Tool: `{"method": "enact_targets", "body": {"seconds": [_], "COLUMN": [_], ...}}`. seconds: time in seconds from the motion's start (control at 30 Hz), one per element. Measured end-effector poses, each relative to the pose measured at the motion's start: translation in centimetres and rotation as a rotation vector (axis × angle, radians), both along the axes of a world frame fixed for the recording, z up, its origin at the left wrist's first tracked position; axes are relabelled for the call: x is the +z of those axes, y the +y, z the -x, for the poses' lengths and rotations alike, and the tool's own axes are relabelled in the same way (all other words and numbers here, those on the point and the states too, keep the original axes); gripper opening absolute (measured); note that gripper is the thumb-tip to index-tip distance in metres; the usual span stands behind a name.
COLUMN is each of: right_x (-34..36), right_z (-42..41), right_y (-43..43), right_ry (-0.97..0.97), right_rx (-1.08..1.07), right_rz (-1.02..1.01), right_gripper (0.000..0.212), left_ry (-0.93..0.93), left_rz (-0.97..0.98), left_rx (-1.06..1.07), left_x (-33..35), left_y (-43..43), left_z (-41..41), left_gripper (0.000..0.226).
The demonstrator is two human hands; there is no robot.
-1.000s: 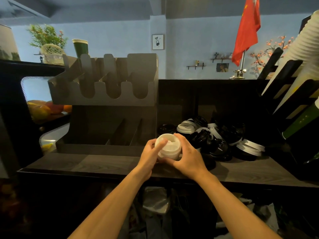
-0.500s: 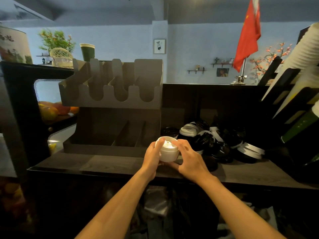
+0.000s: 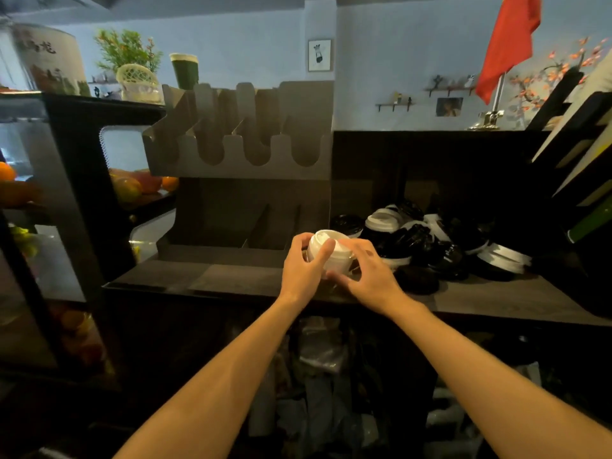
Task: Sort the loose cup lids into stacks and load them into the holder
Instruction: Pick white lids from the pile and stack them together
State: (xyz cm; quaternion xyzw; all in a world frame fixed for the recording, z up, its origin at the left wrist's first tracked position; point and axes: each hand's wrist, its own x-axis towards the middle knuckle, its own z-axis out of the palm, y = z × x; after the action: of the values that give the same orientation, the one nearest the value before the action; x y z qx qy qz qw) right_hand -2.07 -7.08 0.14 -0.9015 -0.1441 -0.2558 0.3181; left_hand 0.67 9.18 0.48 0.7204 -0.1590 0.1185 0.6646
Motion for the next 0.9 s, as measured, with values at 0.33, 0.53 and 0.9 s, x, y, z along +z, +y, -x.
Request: {"method": "enact_targets", "body": {"seconds": [0.33, 0.53, 0.9], "right_x": [0.1, 0.1, -0.3], "right_z": [-2.3, -4.1, -4.7], "right_y": [9.7, 11.5, 11.6], "right_ry": [0.073, 0.139, 0.129], "right_rx": [0.021, 0.075, 0.119], "right_rz": [0.027, 0.11, 0.122], "right_gripper": [0.074, 0.064, 0.065], "left_ry": [0.044, 0.123, 0.13], "left_rz": [-0.089, -0.237, -0.241], "left_rx": [0.238, 0.444, 0.499], "left_x": [-1.2, -1.5, -1.5], "left_y": [9.4, 10.7, 10.1], "left_z": [-1.0, -1.9, -2.7], "left_gripper": [0.037, 0.022, 0.028]}}
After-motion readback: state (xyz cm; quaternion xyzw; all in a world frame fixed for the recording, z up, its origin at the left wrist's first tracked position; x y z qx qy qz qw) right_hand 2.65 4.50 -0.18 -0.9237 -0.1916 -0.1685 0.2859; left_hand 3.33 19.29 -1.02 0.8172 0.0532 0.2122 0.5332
